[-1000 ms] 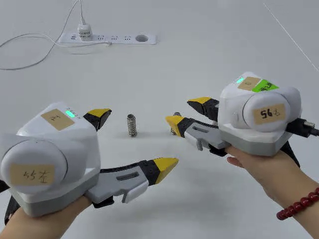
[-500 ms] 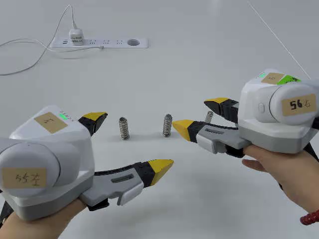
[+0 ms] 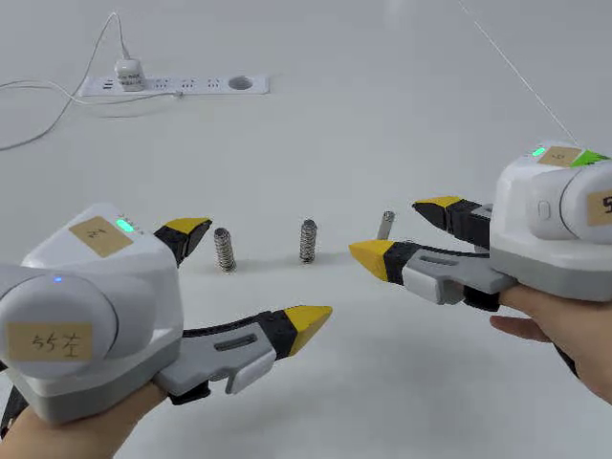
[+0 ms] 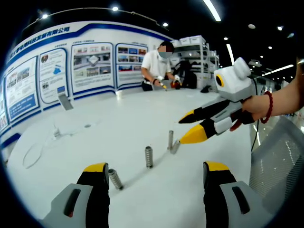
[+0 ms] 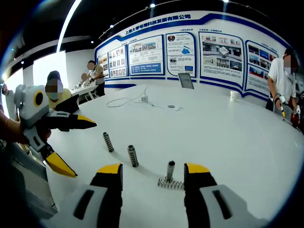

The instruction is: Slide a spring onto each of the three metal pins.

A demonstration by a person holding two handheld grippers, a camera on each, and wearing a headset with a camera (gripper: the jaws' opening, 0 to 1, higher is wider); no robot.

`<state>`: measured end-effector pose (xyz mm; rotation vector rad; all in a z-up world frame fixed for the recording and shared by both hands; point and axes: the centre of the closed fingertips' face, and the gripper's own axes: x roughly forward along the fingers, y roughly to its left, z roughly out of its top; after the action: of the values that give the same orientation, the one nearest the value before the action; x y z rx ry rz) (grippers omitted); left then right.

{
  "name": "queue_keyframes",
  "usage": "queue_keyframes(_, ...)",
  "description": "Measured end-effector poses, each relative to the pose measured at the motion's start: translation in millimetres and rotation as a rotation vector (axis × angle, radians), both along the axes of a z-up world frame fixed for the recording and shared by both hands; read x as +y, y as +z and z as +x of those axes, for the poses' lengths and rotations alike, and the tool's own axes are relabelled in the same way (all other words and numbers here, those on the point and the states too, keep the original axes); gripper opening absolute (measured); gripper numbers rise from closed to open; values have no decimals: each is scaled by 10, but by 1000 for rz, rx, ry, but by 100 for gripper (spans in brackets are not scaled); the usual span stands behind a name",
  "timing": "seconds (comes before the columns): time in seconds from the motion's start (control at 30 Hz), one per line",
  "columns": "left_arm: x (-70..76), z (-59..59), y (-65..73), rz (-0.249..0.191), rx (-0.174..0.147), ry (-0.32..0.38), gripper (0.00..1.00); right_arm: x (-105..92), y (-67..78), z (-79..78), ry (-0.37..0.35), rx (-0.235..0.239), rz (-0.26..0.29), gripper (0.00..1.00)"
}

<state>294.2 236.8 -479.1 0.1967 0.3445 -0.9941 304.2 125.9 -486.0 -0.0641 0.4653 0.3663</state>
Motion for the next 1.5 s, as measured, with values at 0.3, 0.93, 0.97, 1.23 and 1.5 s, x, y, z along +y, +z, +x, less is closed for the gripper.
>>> queue_keyframes(0.3, -150, -9, -24, -4, 8, -34, 75, -143, -27, -116, 2, 11, -20, 53)
queue_keyframes(0.93, -486, -48, -80, -6, 22, -115, 56, -271, -52, -387, 45, 24, 7, 52)
queue_keyframes(0.97, -504, -52, -85, -3, 21, -119, 55, -279, -53, -396, 47, 24, 8, 53)
queue_keyframes(1.23, -683, -86, -199, 31, 35, -161, 49, -313, -58, -456, 64, 26, 16, 53)
queue_keyframes(1.5, -869, -50, -332, 56, 45, -175, 44, -336, -53, -466, 67, 22, 36, 53)
